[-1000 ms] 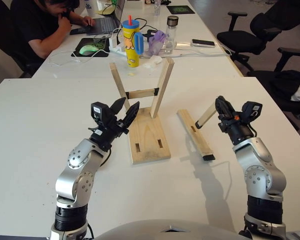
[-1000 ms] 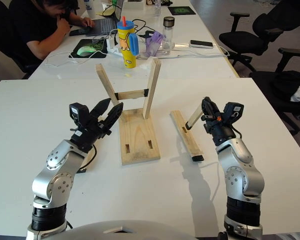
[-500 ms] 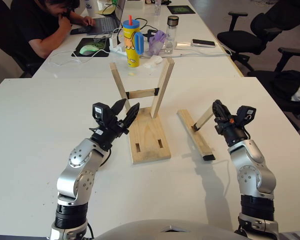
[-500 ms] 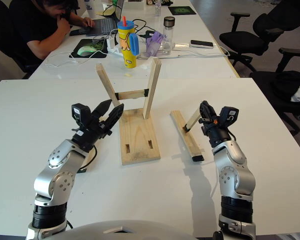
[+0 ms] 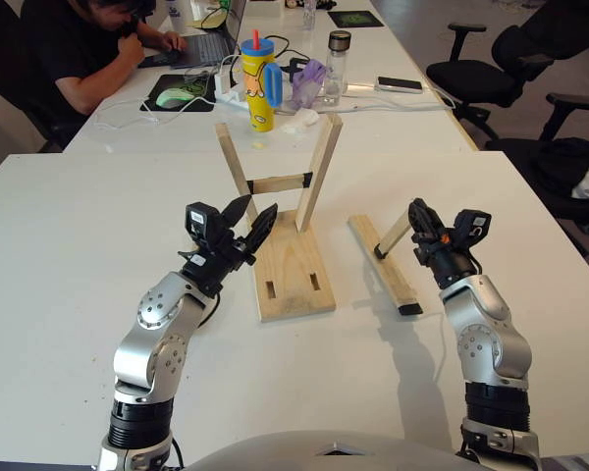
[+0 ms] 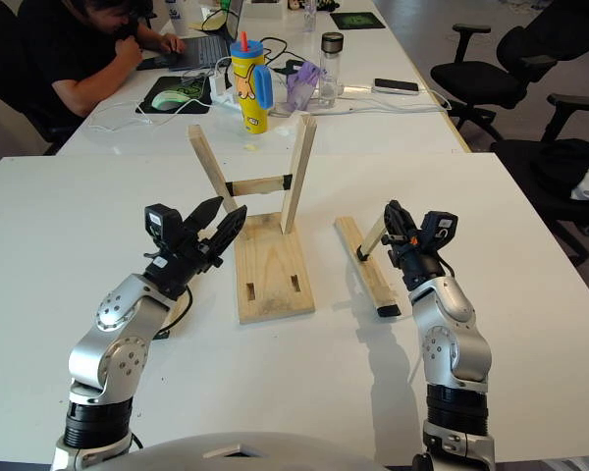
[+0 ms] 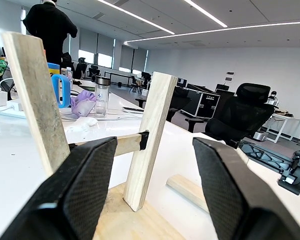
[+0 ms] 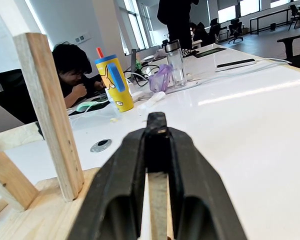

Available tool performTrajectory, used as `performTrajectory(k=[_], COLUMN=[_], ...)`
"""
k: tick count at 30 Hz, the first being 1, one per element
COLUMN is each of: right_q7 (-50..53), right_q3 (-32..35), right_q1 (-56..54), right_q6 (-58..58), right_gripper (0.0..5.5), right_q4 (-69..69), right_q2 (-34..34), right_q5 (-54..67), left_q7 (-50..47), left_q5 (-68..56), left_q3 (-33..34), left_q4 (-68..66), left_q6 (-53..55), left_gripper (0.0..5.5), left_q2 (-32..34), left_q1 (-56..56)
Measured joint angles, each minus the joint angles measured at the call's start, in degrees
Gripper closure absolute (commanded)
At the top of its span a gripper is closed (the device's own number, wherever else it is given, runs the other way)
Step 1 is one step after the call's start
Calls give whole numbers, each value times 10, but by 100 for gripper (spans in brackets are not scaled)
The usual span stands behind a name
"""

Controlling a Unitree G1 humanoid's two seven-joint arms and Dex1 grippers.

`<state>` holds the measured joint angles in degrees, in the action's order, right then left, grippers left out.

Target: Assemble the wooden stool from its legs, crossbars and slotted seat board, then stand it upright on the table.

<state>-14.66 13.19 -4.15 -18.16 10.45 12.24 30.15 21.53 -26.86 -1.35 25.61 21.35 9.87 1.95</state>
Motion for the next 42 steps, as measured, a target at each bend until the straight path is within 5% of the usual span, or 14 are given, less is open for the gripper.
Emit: performTrajectory(k=[42], right_q7=[3], right_q3=[-68], right_q1=[38], right_q6=[181], right_gripper=[508], right_q4=[-66], right_q2=[-17], right_q5=[-136], left_q7=[0], left_q5=[6], left_q3=[-9], left_q4=[-5], left_q6=[-6], left_gripper=[270], left_q2=[5], left_q1=[-1])
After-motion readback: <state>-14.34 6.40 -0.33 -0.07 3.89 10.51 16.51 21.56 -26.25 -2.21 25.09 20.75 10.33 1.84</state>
